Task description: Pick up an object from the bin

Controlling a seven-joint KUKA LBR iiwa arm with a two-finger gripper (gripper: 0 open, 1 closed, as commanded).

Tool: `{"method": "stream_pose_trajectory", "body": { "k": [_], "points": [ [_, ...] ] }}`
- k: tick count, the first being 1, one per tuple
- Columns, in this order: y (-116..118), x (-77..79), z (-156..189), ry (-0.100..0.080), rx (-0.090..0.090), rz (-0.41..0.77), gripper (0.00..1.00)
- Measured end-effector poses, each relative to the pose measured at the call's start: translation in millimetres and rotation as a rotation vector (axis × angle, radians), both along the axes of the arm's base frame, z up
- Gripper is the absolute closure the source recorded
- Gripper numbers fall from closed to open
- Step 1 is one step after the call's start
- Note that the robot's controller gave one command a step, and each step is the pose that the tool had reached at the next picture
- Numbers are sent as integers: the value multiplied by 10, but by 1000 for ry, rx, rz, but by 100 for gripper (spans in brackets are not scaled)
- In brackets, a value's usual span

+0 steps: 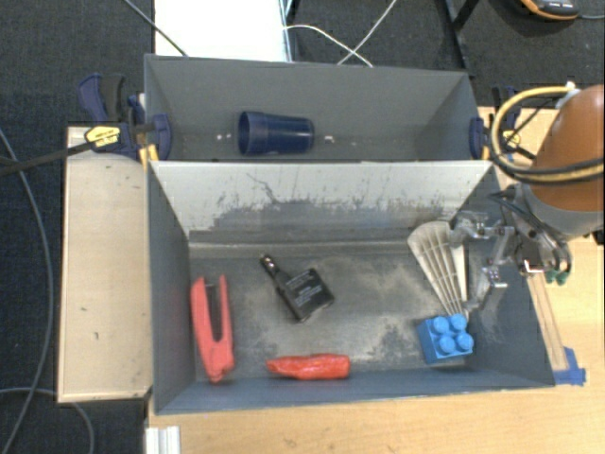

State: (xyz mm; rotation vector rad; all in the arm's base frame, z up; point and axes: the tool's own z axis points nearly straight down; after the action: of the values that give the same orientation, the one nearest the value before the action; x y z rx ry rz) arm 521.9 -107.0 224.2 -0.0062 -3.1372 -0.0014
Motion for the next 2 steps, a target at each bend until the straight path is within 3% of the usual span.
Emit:
{"method": "stream_pose_trajectory", "body": {
  "k": [1, 2],
  "points": [
    [5, 17, 38, -8, -1, 6, 0],
    [-385, -396, -1503, -18, 2, 195, 0]
  ]
}}
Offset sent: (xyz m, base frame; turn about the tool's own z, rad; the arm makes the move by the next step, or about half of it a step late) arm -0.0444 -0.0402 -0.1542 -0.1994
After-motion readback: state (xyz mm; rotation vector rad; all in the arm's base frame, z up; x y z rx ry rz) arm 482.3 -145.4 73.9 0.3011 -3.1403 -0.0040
